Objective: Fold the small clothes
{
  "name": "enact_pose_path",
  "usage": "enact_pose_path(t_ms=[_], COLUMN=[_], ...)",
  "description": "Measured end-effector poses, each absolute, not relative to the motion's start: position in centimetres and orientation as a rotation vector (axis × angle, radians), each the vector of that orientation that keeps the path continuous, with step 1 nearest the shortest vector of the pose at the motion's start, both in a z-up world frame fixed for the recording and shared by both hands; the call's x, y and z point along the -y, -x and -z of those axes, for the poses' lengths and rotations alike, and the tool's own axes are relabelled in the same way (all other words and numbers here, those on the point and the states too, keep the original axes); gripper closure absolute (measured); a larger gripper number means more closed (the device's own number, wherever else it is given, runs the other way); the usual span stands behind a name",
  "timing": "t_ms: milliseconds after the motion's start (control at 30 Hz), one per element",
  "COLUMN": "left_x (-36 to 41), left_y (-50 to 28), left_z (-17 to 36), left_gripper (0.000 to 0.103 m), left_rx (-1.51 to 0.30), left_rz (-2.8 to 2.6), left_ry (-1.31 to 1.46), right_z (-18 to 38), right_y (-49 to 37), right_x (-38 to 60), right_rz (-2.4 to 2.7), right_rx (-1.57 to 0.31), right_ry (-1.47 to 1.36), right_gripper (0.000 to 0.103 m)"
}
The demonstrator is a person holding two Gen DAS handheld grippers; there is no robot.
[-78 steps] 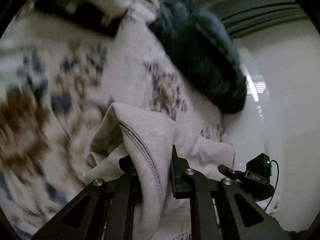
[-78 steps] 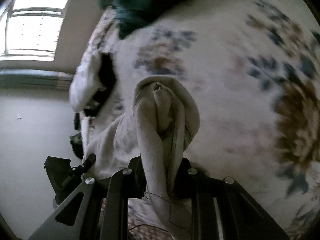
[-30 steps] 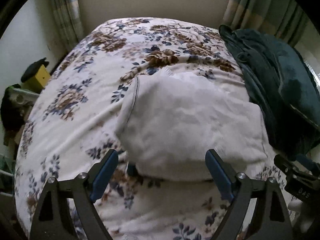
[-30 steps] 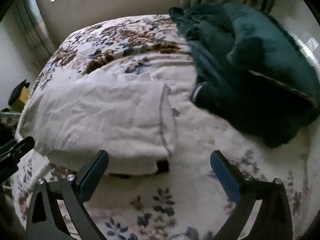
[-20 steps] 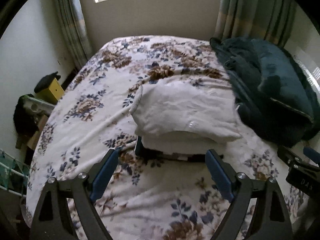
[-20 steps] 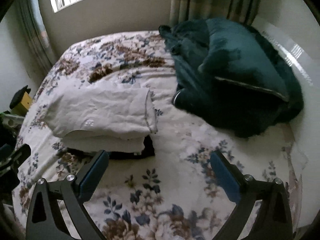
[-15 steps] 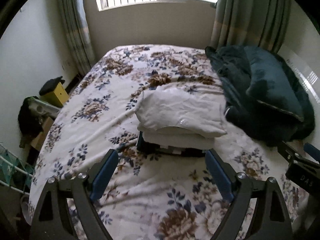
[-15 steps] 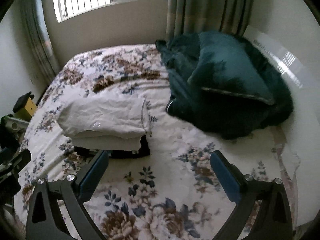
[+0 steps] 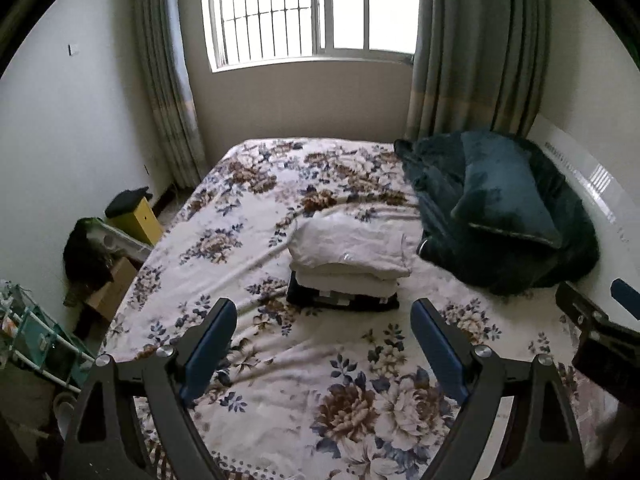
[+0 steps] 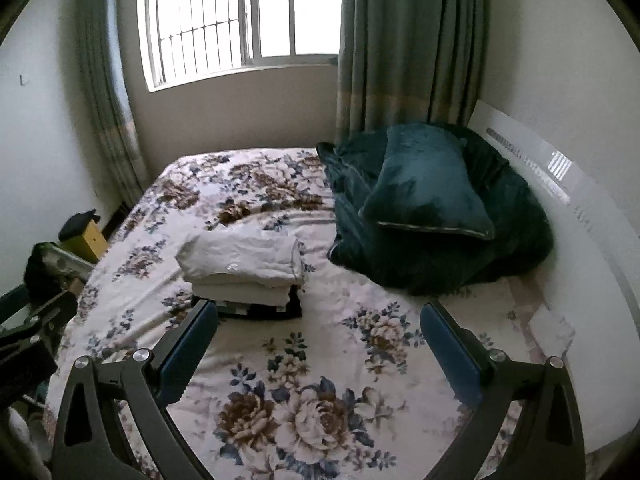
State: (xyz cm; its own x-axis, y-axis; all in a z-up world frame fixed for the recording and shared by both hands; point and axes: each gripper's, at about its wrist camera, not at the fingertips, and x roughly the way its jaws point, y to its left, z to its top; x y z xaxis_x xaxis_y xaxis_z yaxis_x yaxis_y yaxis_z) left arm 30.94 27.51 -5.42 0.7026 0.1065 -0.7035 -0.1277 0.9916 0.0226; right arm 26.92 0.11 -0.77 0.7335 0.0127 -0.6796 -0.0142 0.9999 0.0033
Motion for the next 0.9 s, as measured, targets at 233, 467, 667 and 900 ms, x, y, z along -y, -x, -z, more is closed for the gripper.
enact_pose_path(t_ms=[233,467,667,900], left_x=[-26.8,-26.2,-25.7,-25.8], left_y=[-26.9,-24.1,-22.6,-22.3], left_z=[2.6,1.7,1.5,1.5], left_gripper=[0.014,0.013,0.0,0.0], left_rx=[-0.733,-0.716,-0.695,-0.696], left_rz=[-0.134,-0.128,-0.142,-0.157], left_ry=[0.05,0.061,0.053,0.063], right_z=[-3.3,-5.7,-6.3,-6.6], right_y=[-21.6,-17.8,-17.1,-17.4], right_x=[0.9,1.5,1.6,2.1], right_rz=[-0.042,-0.055,-0.059,-0.066], right_rx=[-0.7,-0.673,-0.659,-0.656], right_ry=[-0.005,0.016,0.03,0.029], right_gripper=[0.0,0.0,0.0,0.0])
